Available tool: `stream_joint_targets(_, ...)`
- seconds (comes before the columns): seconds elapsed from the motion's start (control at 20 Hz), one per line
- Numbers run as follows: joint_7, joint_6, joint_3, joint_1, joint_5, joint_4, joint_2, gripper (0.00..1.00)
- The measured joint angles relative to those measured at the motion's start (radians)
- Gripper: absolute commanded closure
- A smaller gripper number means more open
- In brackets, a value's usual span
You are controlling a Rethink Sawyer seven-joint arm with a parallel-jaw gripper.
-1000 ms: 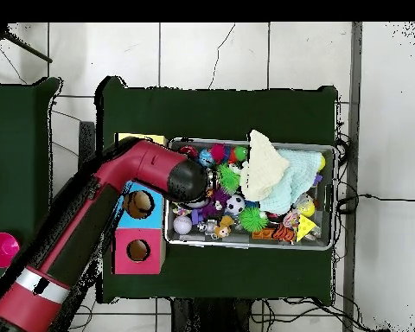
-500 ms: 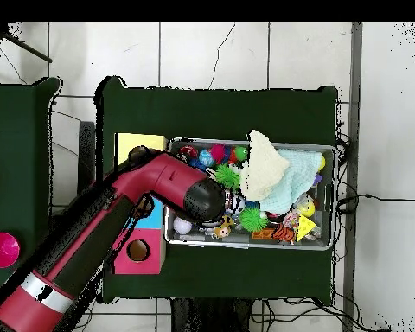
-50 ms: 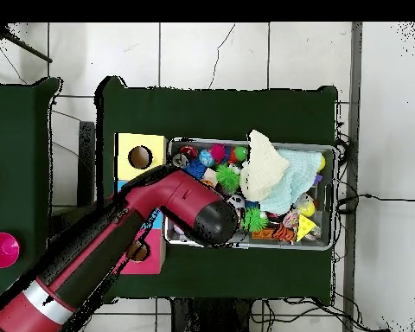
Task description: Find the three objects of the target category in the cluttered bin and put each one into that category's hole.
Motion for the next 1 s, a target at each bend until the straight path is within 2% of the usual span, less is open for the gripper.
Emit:
stream_joint_targets(0.25,0.000,0.028,0.012,0.022,0.004,0.030,0.000,0.00)
stream_joint_targets(1.0,0.000,0.056,0.028,0.021,0.014,0.025,0.002,0.00)
